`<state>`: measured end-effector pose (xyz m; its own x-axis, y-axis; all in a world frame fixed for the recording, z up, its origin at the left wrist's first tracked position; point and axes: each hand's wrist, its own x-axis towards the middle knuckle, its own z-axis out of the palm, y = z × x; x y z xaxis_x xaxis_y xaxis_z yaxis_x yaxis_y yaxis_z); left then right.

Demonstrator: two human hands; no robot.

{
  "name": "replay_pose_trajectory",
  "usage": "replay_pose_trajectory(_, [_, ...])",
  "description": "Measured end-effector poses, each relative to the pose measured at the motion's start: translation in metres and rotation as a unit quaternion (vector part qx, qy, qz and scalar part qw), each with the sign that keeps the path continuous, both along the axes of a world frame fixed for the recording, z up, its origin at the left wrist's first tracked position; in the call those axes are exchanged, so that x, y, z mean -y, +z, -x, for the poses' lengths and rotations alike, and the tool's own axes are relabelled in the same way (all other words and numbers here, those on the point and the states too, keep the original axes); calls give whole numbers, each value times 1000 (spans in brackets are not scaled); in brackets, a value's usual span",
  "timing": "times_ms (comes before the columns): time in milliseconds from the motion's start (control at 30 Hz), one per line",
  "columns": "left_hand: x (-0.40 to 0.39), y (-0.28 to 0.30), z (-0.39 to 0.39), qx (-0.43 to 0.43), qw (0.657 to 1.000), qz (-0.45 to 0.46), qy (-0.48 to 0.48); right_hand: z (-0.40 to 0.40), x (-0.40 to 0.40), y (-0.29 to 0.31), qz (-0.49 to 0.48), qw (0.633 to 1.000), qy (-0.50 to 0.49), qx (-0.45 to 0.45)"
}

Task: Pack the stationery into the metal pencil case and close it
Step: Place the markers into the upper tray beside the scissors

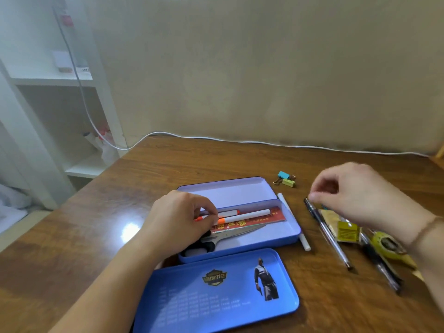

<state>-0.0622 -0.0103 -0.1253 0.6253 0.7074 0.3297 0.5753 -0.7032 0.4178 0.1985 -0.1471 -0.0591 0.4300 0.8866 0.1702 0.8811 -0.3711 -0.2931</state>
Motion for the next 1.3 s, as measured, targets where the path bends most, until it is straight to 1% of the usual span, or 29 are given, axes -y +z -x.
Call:
replay_pose_trajectory(67, [2, 0, 0, 15, 1000, 5, -11, 6, 12, -3, 131, 991, 1, 7])
replay_pose_trajectory(100, [2, -1, 0, 27, 1000, 5, -15, 12, 16, -5, 180, 984, 9, 4])
replay_pose_trajectory(167, [2, -2, -1, 50, 999, 2, -20, 20, 21, -11, 236, 971, 23, 9])
replay_pose_trajectory(200, [1, -3, -1, 59, 998, 1, -25, 23, 22, -14, 240, 970, 24, 18])
replay_pose_trajectory(333, [1, -6, 0, 80, 996, 7, -49, 26, 21, -28, 194, 979, 1, 62])
replay_pose_trajectory(433, [1, -6, -2, 88, 995, 4, -55, 23, 22, -30, 166, 984, -3, 67])
replay_pose_trajectory(533, [0, -8, -2, 109, 992, -25, -60, 18, 24, -23, 142, 988, -8, 54])
replay_pose_trajectory(600, [-1, -8, -2, 123, 990, -41, -64, 15, 25, -21, 95, 993, -29, 60])
replay_pose_trajectory(700, [-3, -9, -2, 150, 986, -31, -60, 13, 27, -24, -34, 993, -57, 94])
replay_pose_trajectory(767, [-3, -8, -3, 170, 983, -19, -62, 14, 27, -31, -146, 985, -20, 86])
replay_pose_trajectory(800, [-3, -7, -2, 179, 982, -9, -62, 15, 26, -34, -183, 979, 11, 89])
replay_pose_trajectory(833, [-2, -6, -2, 190, 980, 2, -62, 15, 25, -38, -198, 974, 41, 99])
replay_pose_trajectory(967, [1, 0, -2, 234, 967, 73, -67, 13, 18, -53, -184, 967, 129, 120])
replay_pose_trajectory(1033, [1, 0, -2, 206, 973, 71, -77, 11, 15, -57, -179, 965, 149, 117])
replay_pose_trajectory(1100, [2, -1, -2, 152, 982, 66, -95, 9, 13, -60, -185, 965, 151, 105])
replay_pose_trajectory(1233, [5, -3, -4, 71, 987, 57, -132, 14, 7, -63, -187, 970, 133, 86])
replay_pose_trajectory(1300, [4, -4, -4, 43, 990, 40, -128, 18, 4, -66, -171, 976, 116, 71])
